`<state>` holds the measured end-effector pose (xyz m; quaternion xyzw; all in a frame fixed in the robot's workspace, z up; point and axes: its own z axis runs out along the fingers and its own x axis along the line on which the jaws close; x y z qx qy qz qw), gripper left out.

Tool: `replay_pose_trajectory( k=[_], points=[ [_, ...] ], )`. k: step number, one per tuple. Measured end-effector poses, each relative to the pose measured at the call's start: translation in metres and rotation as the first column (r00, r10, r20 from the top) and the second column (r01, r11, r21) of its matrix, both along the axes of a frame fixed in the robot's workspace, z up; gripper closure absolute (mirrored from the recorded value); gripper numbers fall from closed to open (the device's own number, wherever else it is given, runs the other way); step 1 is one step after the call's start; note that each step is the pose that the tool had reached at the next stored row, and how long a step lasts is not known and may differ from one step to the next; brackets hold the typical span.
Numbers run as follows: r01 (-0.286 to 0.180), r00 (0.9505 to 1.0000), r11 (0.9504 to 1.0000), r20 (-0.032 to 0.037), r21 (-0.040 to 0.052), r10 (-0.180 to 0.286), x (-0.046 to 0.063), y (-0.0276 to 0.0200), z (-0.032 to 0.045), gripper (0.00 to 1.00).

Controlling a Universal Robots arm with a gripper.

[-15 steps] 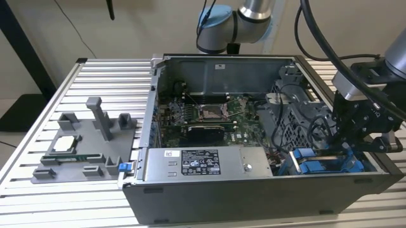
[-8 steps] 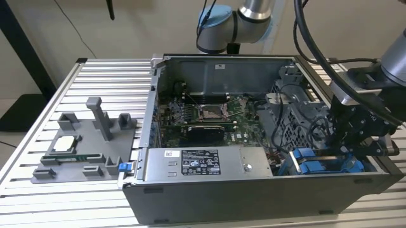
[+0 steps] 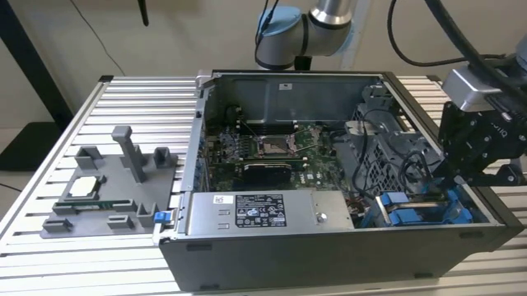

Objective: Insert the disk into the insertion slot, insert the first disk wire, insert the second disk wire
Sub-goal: 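Insert the first disk wire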

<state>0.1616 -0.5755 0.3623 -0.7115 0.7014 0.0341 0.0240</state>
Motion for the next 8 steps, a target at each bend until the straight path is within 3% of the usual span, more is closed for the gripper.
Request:
replay_pose_trajectory(
  k=[3,8],
  points=[
    [0.0,1.0,1.0,0.0,-0.0001,0.0,0.0,0.0002,0.0089,0.0],
    [0.0,1.0,1.0,0.0,0.0002,0.0,0.0,0.0003,0.0104,0.0]
  ],
)
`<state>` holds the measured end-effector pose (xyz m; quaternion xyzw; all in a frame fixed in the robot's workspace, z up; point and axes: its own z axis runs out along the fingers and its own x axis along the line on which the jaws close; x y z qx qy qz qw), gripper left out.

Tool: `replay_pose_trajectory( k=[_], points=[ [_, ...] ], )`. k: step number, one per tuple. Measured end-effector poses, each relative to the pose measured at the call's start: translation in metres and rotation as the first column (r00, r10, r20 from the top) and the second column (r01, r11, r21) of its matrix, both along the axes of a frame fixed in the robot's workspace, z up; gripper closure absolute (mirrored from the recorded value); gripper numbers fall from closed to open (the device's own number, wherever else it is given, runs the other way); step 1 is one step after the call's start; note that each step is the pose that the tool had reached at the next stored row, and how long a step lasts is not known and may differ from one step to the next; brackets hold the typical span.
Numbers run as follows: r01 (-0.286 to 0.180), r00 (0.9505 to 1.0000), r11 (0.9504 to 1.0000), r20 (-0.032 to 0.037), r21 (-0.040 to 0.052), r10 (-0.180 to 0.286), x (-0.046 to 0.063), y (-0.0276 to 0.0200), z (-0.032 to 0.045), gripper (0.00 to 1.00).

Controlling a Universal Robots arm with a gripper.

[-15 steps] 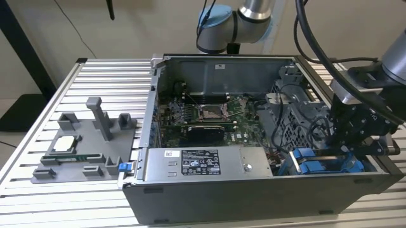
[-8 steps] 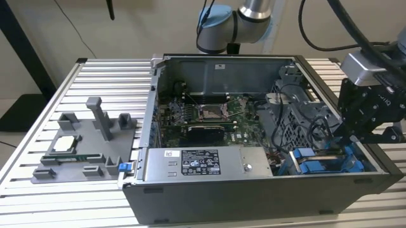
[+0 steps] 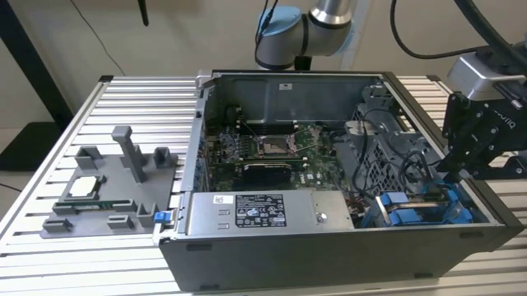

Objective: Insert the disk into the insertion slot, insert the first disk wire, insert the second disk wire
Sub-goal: 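Insert the first disk wire, then insert the second disk wire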

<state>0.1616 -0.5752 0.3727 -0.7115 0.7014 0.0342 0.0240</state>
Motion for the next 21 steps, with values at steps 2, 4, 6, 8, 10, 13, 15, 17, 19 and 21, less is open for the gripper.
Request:
replay_pose_trajectory(
  k=[2,4,6,8,10,13,15,17,19,21],
  points=[
    [0.0,1.0,1.0,0.0,-0.0002,0.0,0.0,0.0,0.0001,0.0],
    [0.0,1.0,1.0,0.0,-0.0002,0.0,0.0,0.0,0.0001,0.0],
    [0.0,1.0,1.0,-0.0001,-0.0006,0.0,0.001,0.0001,0.0003,0.0],
    [0.0,1.0,1.0,-0.0004,-0.0004,0.0,0.003,0.0002,0.0002,0.0],
    [0.0,1.0,1.0,-0.0014,-0.0001,0.0,0.007,0.0003,0.0002,0.0],
    [0.0,1.0,1.0,-0.0034,0.0015,0.0,0.013,0.0003,0.0006,0.0],
    [0.0,1.0,1.0,-0.005,0.0046,0.0,0.017,0.0003,0.0012,0.0],
    [0.0,1.0,0.9999,-0.0061,0.0101,0.0,0.02,0.0004,0.0025,0.0],
    [0.0,1.0,0.9998,-0.0078,0.0217,0.0,0.023,0.0003,0.0034,0.0],
    [0.0,1.0,0.999,-0.0097,0.045,0.0,0.026,0.0,0.0034,0.0]
  ],
)
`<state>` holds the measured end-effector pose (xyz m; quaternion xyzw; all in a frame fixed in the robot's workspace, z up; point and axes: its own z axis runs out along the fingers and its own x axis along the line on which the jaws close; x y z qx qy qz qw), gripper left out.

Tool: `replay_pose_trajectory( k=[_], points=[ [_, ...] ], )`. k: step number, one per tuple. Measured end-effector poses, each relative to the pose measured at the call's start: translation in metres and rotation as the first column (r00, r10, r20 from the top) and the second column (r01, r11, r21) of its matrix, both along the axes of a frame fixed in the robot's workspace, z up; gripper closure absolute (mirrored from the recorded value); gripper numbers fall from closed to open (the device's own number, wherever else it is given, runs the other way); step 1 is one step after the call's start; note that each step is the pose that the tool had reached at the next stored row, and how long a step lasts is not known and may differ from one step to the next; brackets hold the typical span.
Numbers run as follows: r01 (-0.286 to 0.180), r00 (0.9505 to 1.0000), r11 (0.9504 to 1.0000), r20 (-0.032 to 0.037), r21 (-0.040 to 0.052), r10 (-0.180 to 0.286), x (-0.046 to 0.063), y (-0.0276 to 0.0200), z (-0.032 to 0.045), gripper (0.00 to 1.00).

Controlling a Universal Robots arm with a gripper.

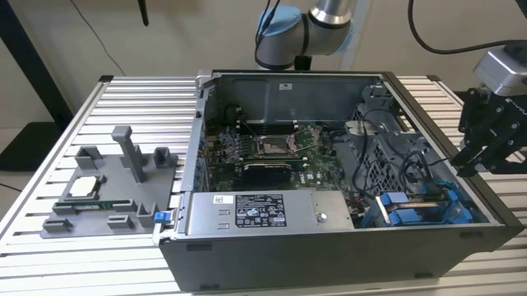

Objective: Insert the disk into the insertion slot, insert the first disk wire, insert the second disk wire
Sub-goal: 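Insert the second disk wire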

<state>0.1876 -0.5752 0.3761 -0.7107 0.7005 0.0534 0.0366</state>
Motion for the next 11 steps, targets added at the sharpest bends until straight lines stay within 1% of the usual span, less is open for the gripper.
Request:
replay_pose_trajectory(
  k=[1,2,3,7,9,10,11],
  points=[
    [0.0,1.0,0.9999,0.0,0.0128,0.0,0.001,-0.0004,0.0,0.0],
    [0.0,1.0,0.9995,0.0,0.0317,0.0,0.001,-0.0013,0.0,0.0],
    [0.0,1.0,0.9993,0.0,0.0362,0.0,0.002,-0.0022,0.0,0.0],
    [0.002,1.0,0.9992,0.0,0.0387,-0.002,0.003,-0.008,-0.0001,0.0],
    [0.005,1.0,0.9991,0.0,0.0429,-0.005,0.003,-0.0102,-0.001,0.0],
    [0.011,0.9999,0.9986,-0.0001,0.052,-0.011,0.003,-0.0114,-0.0027,0.0],
    [0.015,0.9999,0.9982,-0.0002,0.0581,-0.015,0.003,-0.0115,-0.0033,0.0]
  ],
)
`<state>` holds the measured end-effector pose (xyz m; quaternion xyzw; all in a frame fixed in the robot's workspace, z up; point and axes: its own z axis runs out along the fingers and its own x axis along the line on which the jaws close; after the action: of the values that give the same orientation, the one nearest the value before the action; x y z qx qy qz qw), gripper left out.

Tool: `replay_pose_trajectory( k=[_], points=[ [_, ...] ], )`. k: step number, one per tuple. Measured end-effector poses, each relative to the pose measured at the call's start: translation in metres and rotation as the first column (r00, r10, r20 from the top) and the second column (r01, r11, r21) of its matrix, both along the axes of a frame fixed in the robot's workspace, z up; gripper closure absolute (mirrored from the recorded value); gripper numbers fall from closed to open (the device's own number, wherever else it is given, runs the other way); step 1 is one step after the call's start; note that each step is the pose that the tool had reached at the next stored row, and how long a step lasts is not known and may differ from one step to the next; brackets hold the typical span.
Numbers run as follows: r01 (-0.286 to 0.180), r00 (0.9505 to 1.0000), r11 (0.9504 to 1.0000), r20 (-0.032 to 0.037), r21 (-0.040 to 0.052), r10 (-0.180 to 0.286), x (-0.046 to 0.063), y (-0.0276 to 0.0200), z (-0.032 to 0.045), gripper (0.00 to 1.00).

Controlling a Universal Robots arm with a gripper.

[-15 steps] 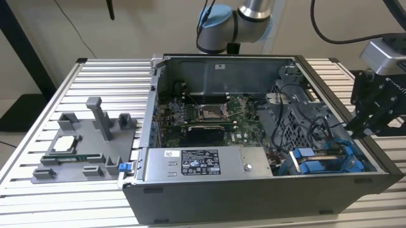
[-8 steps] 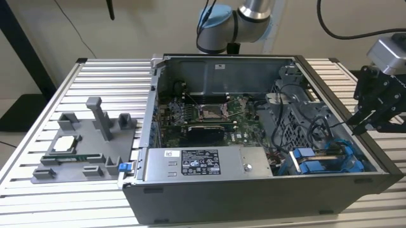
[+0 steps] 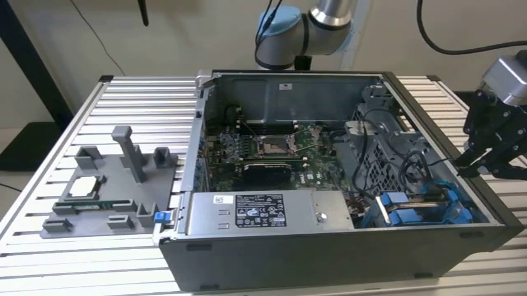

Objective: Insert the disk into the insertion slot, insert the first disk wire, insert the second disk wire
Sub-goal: 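Insert the second disk wire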

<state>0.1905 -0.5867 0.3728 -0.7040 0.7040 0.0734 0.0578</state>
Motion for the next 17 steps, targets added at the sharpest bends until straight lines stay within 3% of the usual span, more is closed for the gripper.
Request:
replay_pose_trajectory(
  k=[6,10,14,15,17],
  points=[
    [0.023,0.9997,0.9989,-0.0005,0.041,-0.023,0.0002,-0.0013,-0.0043,0.0],
    [0.033,0.9995,0.9975,-0.0011,0.0624,-0.033,0.001,-0.0027,-0.0065,0.0],
    [0.038,0.9993,0.9968,-0.0015,0.0705,-0.038,0.0031,-0.0037,-0.0074,0.0],
    [0.04,0.9992,0.9965,-0.0015,0.0733,-0.04,0.0032,-0.0038,-0.0074,1.0],
    [0.04,0.9992,0.9962,-0.0017,0.0777,-0.04,0.0033,-0.0039,-0.0076,1.0]
  ],
)
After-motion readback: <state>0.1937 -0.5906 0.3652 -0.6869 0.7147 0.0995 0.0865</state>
